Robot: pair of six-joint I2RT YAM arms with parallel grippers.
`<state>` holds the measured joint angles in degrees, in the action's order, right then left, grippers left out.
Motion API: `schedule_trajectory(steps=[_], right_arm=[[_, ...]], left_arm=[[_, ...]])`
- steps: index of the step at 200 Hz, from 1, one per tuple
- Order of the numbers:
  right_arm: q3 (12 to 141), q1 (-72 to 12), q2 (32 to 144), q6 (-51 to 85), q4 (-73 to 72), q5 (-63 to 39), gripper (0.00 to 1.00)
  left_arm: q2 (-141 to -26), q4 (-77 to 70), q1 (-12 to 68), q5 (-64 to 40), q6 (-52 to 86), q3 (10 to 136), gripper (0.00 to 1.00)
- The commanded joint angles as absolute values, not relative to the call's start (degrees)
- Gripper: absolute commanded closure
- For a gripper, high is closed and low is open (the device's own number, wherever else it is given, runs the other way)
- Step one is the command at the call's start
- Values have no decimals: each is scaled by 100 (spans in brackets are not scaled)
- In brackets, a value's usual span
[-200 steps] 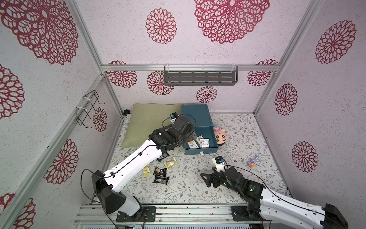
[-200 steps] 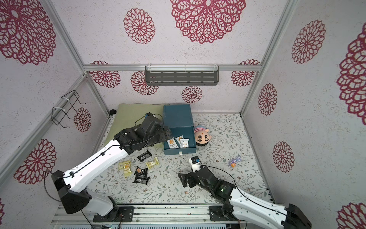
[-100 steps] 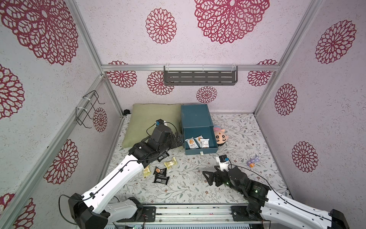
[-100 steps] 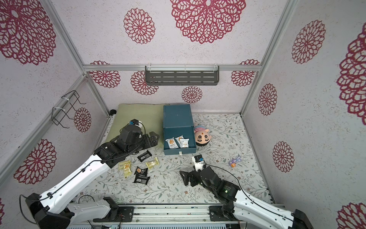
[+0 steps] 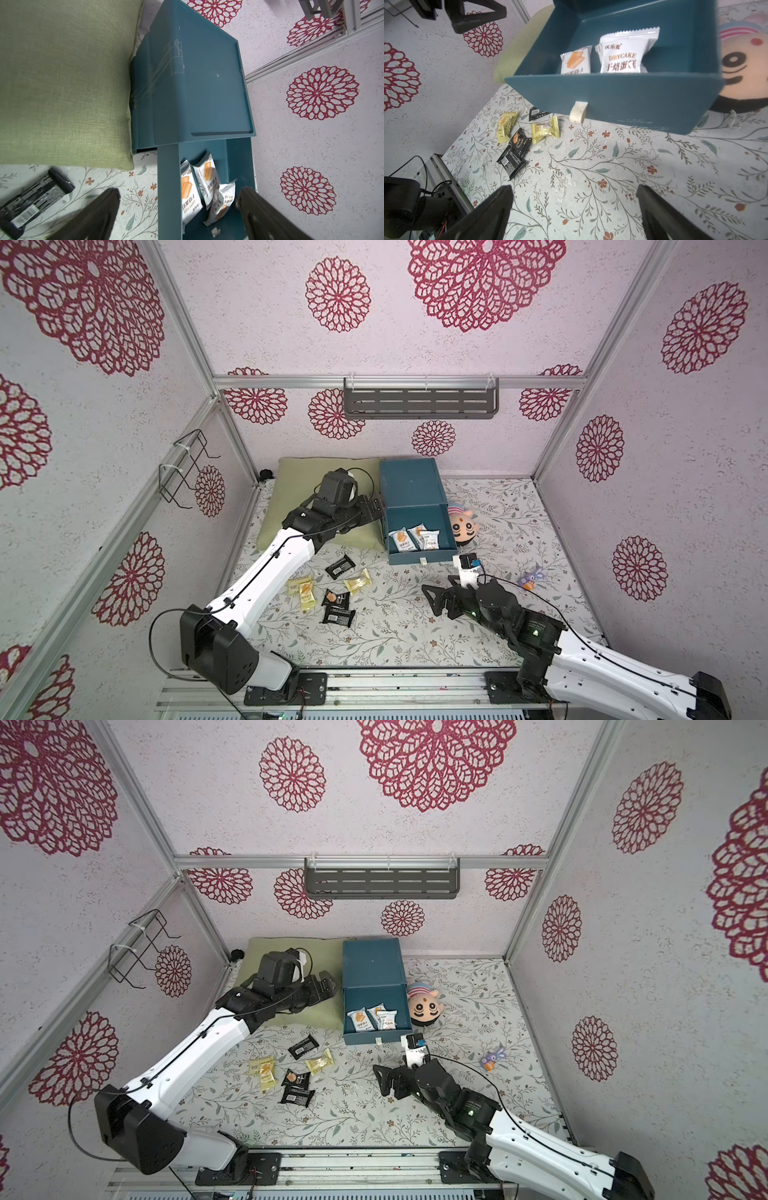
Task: Place the cookies into the drawer by color
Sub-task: Close the drawer in the storage box.
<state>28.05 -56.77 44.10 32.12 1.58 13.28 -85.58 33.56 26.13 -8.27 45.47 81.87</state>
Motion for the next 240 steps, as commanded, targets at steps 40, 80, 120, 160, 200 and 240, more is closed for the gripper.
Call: schedule_trajectory(steps=[40,80,120,160,200,240], right_arm=[[3254,-5046,4843,3160,-187,653,11],[3301,-4689,4894,2937,-300,104,20],[3423,-4555,5551,2822,-524,-366,26],[3426,-4544,5876,2835,-908,-405,29],[3530,-4485,6016,2861,-1084,-315,29],[3814,-4388,6331,2864,-1193,-303,30]], left_arm=[[-9812,4000,2265,-1586,4077,9461,2],[-10271,4481,2224,-1749,3918,9883,10],[-10739,5062,2216,-1602,3607,10560,11],[-11197,5335,2200,-1587,3243,10999,11],[-11558,5399,2183,-1634,3062,10986,13],[-11570,5337,2091,-1713,3059,10910,13]])
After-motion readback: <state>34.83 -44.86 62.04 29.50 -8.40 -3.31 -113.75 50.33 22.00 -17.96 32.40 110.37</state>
